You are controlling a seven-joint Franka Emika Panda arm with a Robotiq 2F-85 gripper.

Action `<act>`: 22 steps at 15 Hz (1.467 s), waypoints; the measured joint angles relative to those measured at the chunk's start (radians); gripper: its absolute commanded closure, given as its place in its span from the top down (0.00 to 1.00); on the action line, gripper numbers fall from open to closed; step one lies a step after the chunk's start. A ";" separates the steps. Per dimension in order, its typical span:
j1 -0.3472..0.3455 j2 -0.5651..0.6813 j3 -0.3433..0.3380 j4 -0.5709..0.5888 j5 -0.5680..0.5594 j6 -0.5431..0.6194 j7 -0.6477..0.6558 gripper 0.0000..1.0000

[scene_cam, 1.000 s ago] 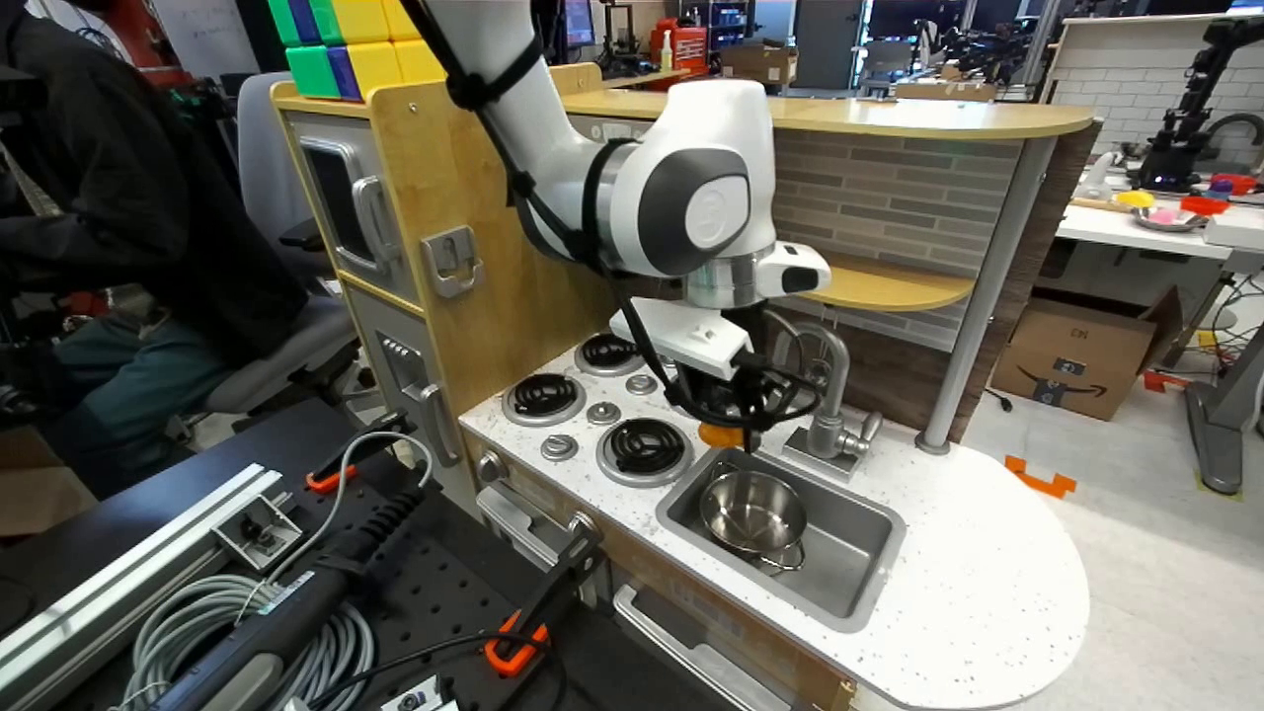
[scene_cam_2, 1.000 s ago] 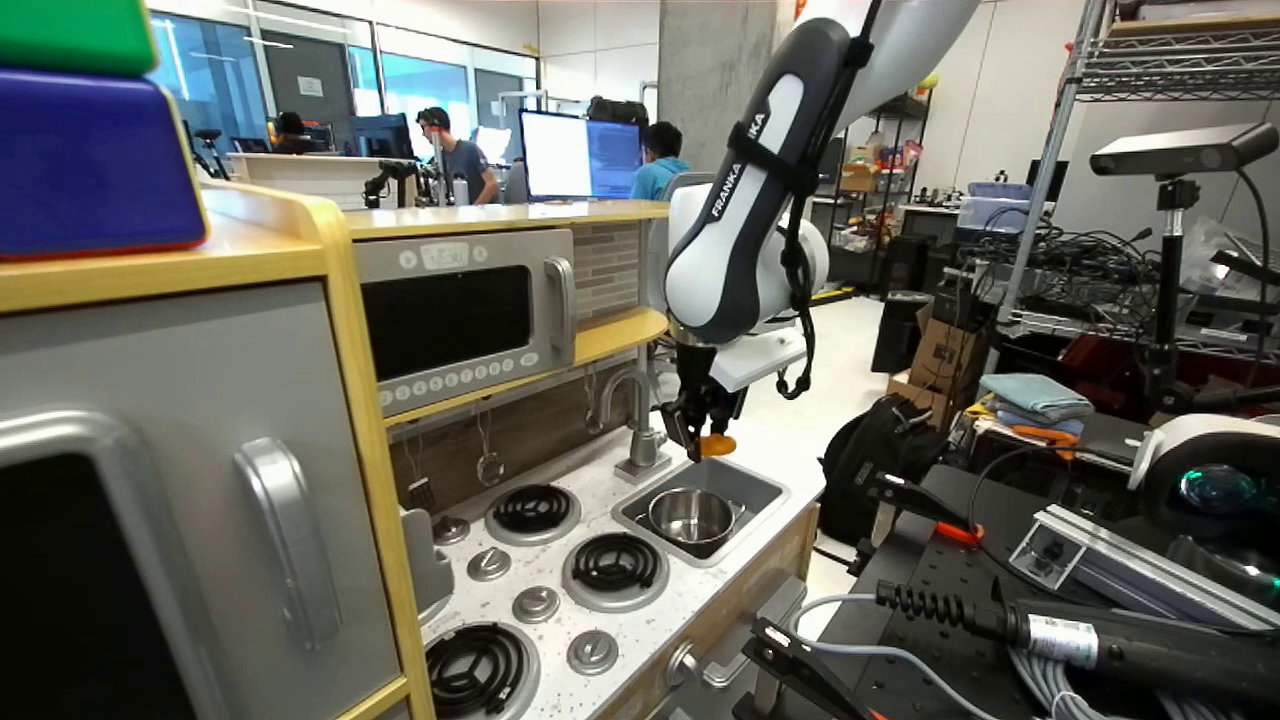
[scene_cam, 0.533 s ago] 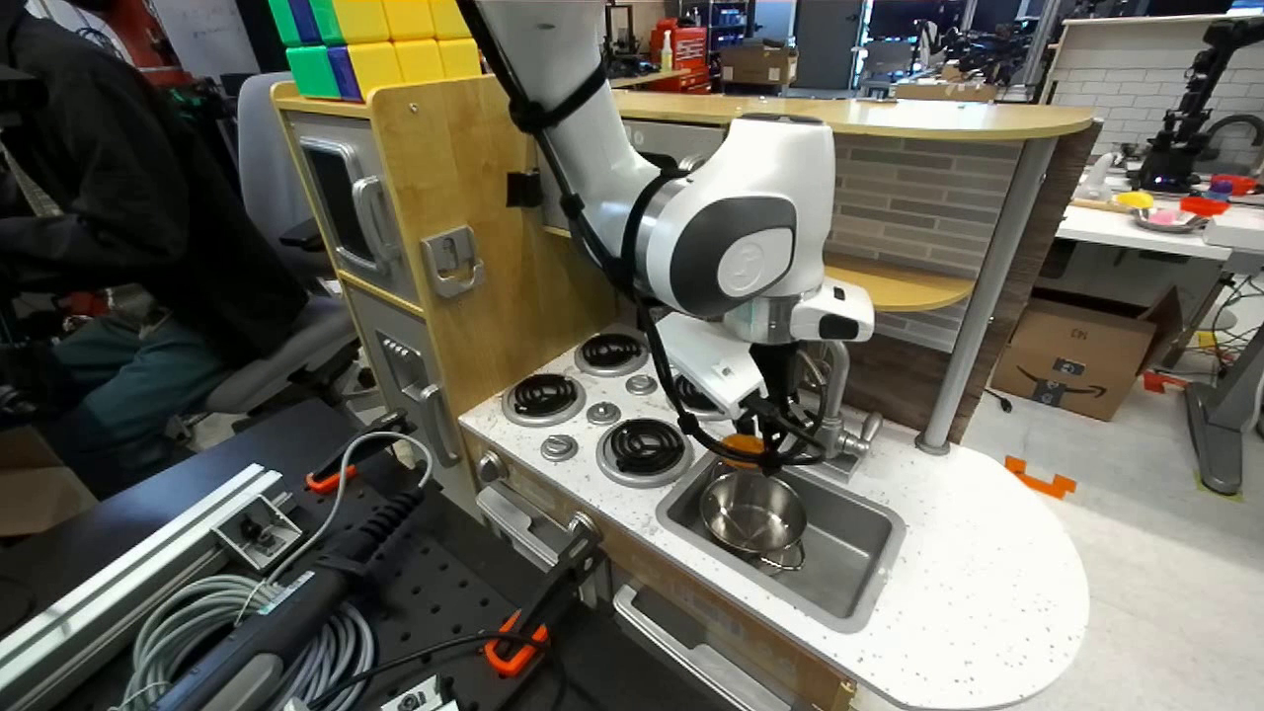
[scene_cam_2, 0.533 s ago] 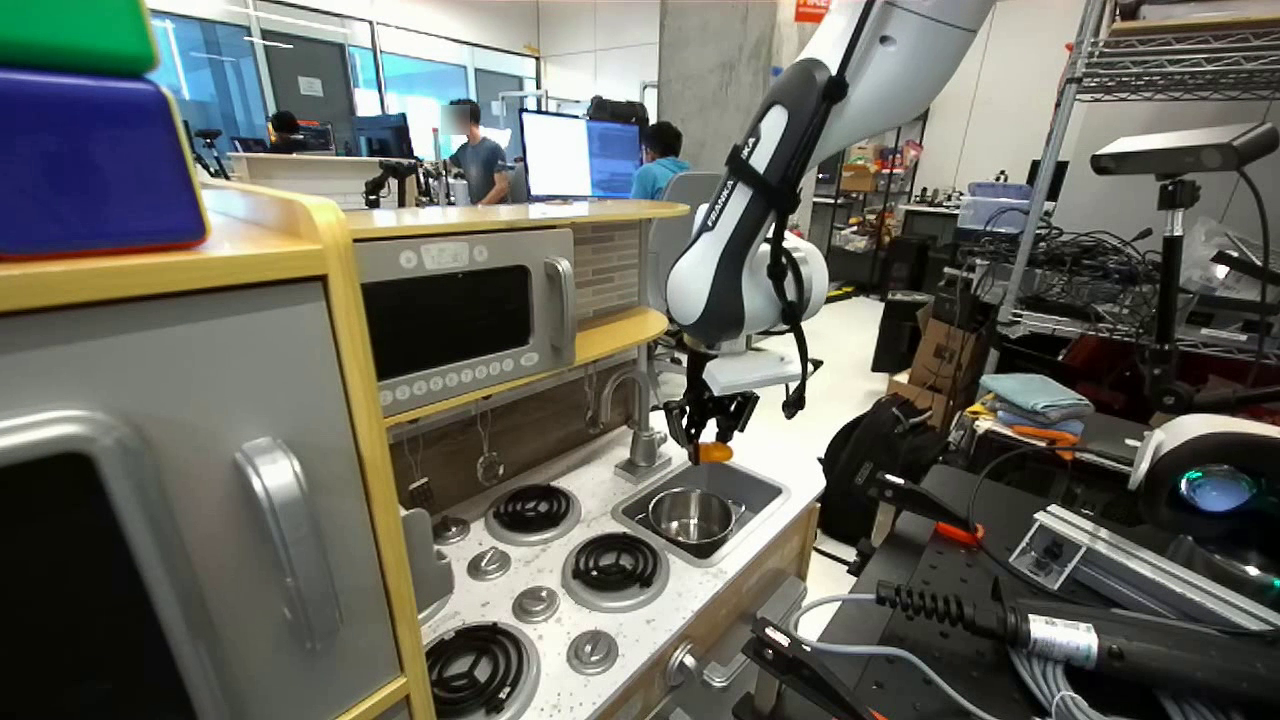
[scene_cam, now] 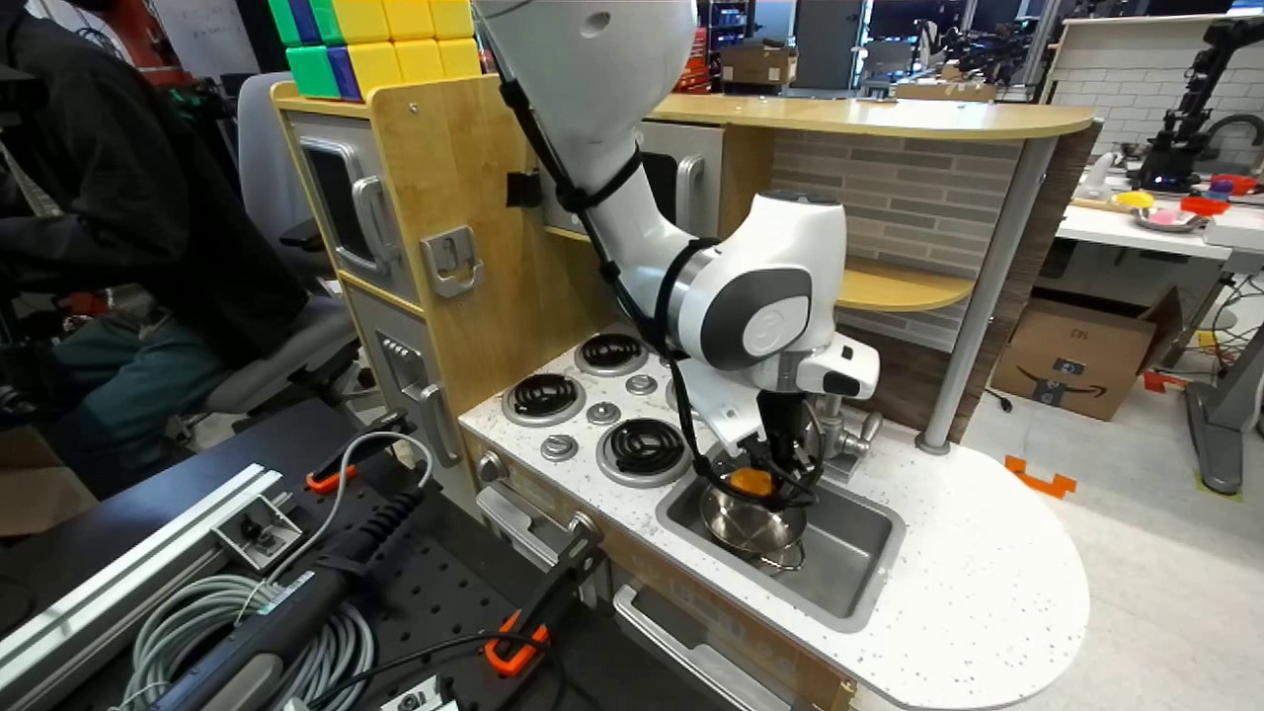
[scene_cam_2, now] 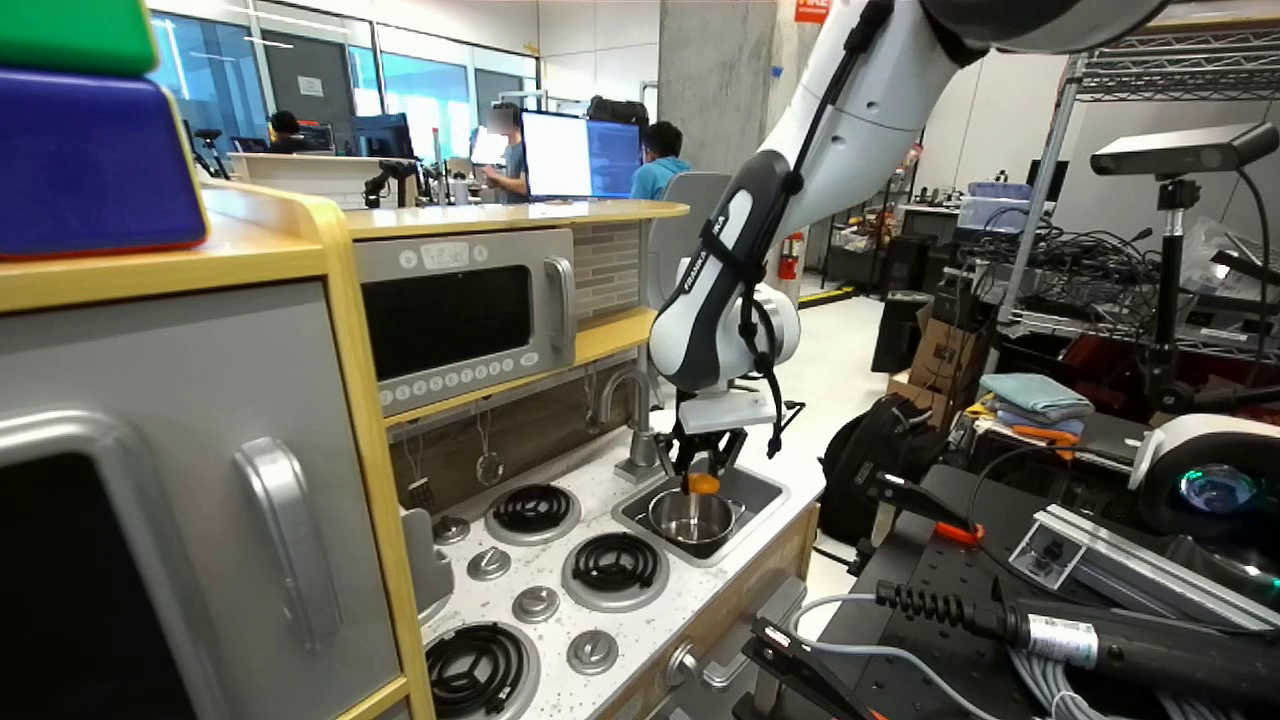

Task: Pick the yellow object on the stove and put it in the pot

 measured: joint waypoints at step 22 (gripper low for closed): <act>0.029 0.063 0.001 0.173 0.000 -0.135 -0.034 1.00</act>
